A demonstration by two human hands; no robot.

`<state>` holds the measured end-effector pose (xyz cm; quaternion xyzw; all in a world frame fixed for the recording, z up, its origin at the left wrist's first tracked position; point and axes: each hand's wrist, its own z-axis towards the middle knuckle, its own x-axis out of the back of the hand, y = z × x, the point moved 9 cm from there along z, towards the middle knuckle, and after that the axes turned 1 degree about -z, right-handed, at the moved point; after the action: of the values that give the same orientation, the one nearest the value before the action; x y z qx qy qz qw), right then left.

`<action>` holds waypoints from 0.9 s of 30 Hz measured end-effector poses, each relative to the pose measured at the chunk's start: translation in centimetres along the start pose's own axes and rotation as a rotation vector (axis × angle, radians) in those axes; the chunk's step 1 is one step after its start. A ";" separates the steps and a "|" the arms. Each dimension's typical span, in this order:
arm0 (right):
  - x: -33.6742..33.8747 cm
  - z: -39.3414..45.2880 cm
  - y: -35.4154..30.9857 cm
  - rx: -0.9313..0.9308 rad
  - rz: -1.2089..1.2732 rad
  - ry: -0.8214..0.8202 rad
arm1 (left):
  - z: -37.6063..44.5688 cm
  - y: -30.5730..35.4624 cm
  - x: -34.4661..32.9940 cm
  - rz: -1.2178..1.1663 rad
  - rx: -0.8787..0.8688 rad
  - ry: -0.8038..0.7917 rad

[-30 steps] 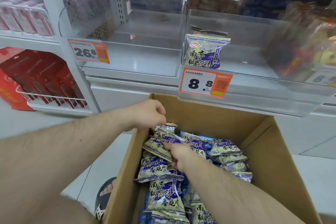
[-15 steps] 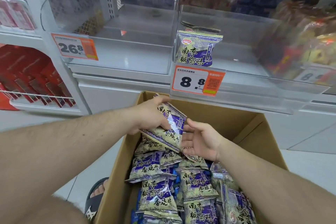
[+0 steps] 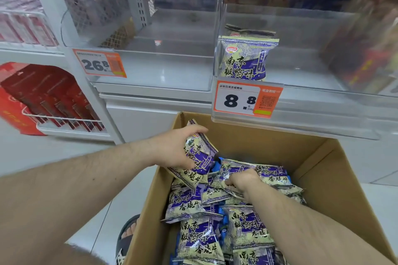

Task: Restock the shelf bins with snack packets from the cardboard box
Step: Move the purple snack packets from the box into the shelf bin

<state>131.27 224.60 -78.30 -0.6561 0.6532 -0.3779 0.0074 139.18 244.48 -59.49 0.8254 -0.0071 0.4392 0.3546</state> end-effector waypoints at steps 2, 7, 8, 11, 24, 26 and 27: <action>1.1 -1.5 -0.3 0.022 0.087 -0.048 | 0.1 -0.1 0.0 0.028 -0.015 -0.007; 5.2 -6.8 -2.1 0.226 -0.318 -0.075 | -0.1 0.5 0.1 -0.037 -0.055 -0.019; 5.9 -8.2 -2.4 0.278 -0.394 -0.103 | -0.2 0.7 0.1 -0.062 -0.063 -0.024; 7.9 -12.3 -3.2 0.362 -0.398 -0.257 | -0.6 0.8 -0.1 -0.134 -0.080 -0.051; 8.7 -22.7 -6.2 0.527 0.405 -0.443 | -5.9 9.1 0.9 -0.351 -0.340 -0.006; 9.3 -23.2 -6.6 0.569 0.457 -0.352 | -6.5 9.9 1.3 -0.431 -0.367 0.040; 9.5 -23.4 -6.8 0.584 0.502 -0.330 | -6.7 10.1 1.4 -0.469 -0.370 0.045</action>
<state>123.89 228.74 -53.59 -0.4985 0.6485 -0.4234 0.3895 132.00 241.27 -50.16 0.7157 0.1118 0.3547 0.5911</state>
